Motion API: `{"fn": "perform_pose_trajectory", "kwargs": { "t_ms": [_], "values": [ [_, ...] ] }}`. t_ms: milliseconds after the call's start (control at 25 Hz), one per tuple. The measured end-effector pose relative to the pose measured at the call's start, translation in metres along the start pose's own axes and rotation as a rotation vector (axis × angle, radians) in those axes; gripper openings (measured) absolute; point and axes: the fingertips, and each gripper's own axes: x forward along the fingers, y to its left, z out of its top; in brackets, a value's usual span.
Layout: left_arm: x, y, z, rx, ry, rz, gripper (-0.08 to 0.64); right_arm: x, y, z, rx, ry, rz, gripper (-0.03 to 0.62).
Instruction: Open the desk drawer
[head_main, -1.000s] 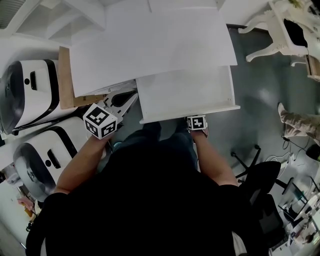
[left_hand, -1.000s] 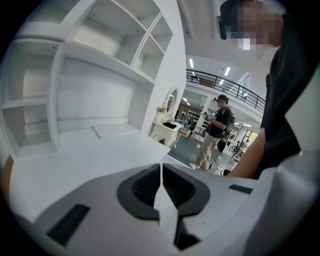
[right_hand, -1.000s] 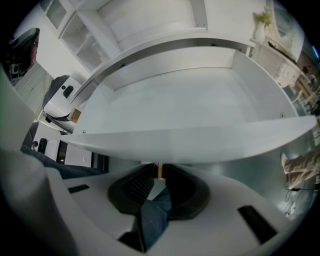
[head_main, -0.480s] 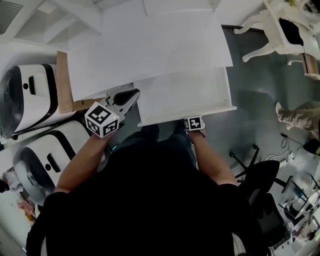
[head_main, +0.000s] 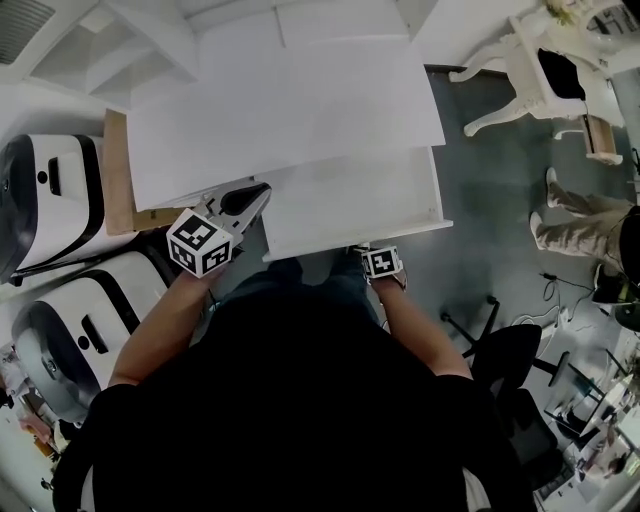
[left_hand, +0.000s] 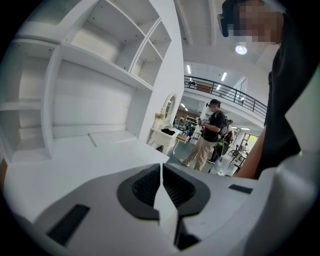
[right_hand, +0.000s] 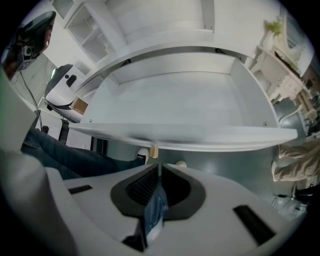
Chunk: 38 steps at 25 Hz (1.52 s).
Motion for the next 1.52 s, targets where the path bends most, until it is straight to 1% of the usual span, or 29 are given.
{"fn": "perform_pose_trajectory", "kwargs": {
  "t_ms": [120,240,400,600,760,1000,1280,1520],
  "values": [
    [0.000,-0.001,0.005,0.002,-0.021,-0.001,0.022,-0.019,-0.019,-0.004,-0.009,-0.012,-0.061,0.016],
    [-0.001,-0.001,0.012,0.005,-0.041,0.002,0.022,-0.041,-0.031,-0.005,0.009,-0.039,-0.079,0.011],
    [-0.001,0.003,0.015,0.007,-0.053,0.007,0.023,-0.075,-0.043,0.008,0.043,-0.127,-0.100,0.008],
    [-0.004,0.009,0.021,0.009,-0.067,0.025,0.021,-0.121,-0.051,0.044,0.087,-0.269,-0.101,0.008],
    [-0.003,0.009,0.030,0.015,-0.081,0.033,0.023,-0.155,-0.057,0.080,0.111,-0.376,-0.095,0.008],
    [0.009,-0.003,0.051,0.042,-0.104,0.032,0.021,-0.206,-0.072,0.138,0.134,-0.497,-0.085,0.005],
    [0.004,-0.006,0.067,0.033,-0.131,0.065,0.023,-0.281,-0.064,0.198,0.070,-0.692,-0.068,0.005],
    [0.002,-0.012,0.072,0.038,-0.127,0.078,0.023,-0.322,-0.048,0.220,0.012,-0.770,-0.036,0.003]
  ]
}}
